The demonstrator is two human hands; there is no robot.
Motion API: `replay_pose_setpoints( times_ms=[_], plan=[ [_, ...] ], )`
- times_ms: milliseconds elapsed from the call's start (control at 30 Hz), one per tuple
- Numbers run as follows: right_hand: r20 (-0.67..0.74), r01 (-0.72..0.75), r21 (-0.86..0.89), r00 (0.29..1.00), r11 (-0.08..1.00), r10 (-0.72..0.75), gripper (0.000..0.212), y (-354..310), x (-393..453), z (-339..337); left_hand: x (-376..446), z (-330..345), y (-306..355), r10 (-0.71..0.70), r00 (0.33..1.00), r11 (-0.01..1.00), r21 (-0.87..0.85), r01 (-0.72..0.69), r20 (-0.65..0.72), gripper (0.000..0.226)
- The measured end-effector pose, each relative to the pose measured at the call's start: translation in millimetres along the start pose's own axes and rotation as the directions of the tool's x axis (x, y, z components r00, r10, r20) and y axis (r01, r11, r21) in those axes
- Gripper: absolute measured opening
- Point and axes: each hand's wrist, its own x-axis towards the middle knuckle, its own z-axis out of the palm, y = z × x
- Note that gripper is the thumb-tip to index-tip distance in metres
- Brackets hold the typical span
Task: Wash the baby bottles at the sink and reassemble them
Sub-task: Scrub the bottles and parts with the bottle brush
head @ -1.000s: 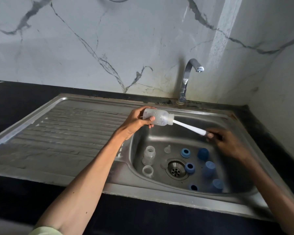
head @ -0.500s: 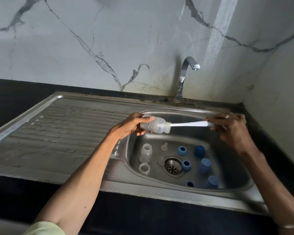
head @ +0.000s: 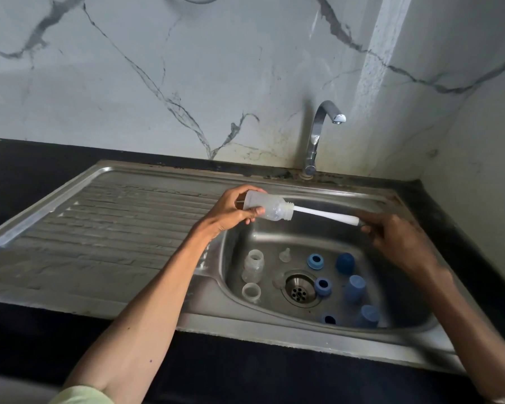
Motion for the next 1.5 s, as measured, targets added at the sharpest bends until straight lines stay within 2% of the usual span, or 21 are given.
replay_pose_setpoints(
  times_ms=[67,133,333,400,467,567,700,767,833,900,967,1033,1133,1267,1333,1400,1500],
  plan=[
    [0.060,-0.011,0.078,0.998,0.997,0.007,0.044,7.1,4.2,-6.3,-0.8,-2.0,0.9,0.007,1.000,1.000,0.017,-0.008,0.006,0.039],
    [0.061,-0.020,0.074,0.998,0.997,0.015,0.044,17.1,5.9,-13.7,-0.3,-0.9,1.9,0.014,1.000,1.000,0.006,-0.014,0.021,0.039],
    [-0.192,0.069,0.114,0.980,0.991,-0.046,0.043,38.2,7.5,-26.0,0.2,-8.4,-3.4,-0.028,0.999,0.981,-0.194,0.023,-0.021,0.033],
    [-0.229,0.119,0.128,0.969,0.985,-0.088,0.041,36.0,8.0,-21.1,-1.0,-10.4,-4.3,-0.038,0.999,0.965,-0.261,0.029,-0.031,0.028],
    [-0.159,0.158,0.172,0.979,0.972,-0.131,0.032,33.7,9.0,-18.0,-1.6,-10.3,-4.2,-0.035,0.999,0.946,-0.324,0.024,-0.029,0.029],
    [0.083,0.242,0.241,0.960,0.940,-0.269,0.014,34.8,6.7,-23.3,-0.1,-7.8,-3.7,-0.019,0.999,0.938,-0.346,0.007,-0.030,0.038],
    [0.200,0.221,0.226,0.943,0.949,-0.268,0.045,41.8,5.3,-28.5,0.8,-7.8,-5.8,-0.008,1.000,0.951,-0.310,0.000,-0.025,0.038],
    [0.142,0.201,0.229,0.961,0.952,-0.237,0.042,40.2,6.4,-27.0,0.3,-8.3,-6.0,-0.015,1.000,0.952,-0.307,0.010,-0.014,0.035],
    [-0.051,0.128,0.217,0.992,0.968,-0.119,0.032,35.9,4.7,-27.6,-0.6,-8.3,-5.9,-0.037,0.999,0.951,-0.307,0.034,-0.004,0.029],
    [-0.250,0.078,0.258,0.968,0.963,-0.011,0.035,32.8,1.4,-30.4,-1.2,-7.2,-6.0,-0.055,0.998,0.947,-0.316,0.052,-0.001,0.031],
    [-0.339,0.133,0.252,0.940,0.959,-0.042,0.037,35.2,0.8,-30.2,-0.1,-4.9,-6.2,-0.053,0.999,0.941,-0.334,0.051,0.002,0.035],
    [-0.330,0.150,0.196,0.941,0.969,-0.079,0.038,40.3,4.9,-27.2,0.4,-2.8,-5.2,-0.047,0.999,0.927,-0.372,0.042,-0.005,0.035],
    [-0.236,0.157,0.152,0.965,0.976,-0.119,0.034,43.6,11.1,-23.8,0.1,-2.1,-0.3,-0.039,0.999,0.889,-0.458,0.018,-0.037,0.038],
    [-0.046,0.250,0.198,0.968,0.948,-0.246,0.014,42.1,6.7,-28.1,0.5,-3.4,1.8,-0.022,0.997,0.858,-0.514,-0.021,-0.077,0.037],
    [-0.010,0.227,0.201,0.973,0.953,-0.230,0.027,47.2,7.1,-29.5,0.1,-2.5,0.7,-0.018,0.996,0.867,-0.497,-0.029,-0.088,0.033],
    [-0.086,0.170,0.189,0.984,0.967,-0.156,0.028,46.1,5.8,-31.3,-0.2,-0.7,0.3,-0.024,0.994,0.882,-0.469,-0.030,-0.108,0.025],
    [-0.319,0.097,0.188,0.947,0.977,-0.032,0.036,46.6,1.9,-35.6,1.3,1.8,2.0,-0.052,0.978,0.885,-0.463,-0.049,-0.201,0.026]
  ],
)
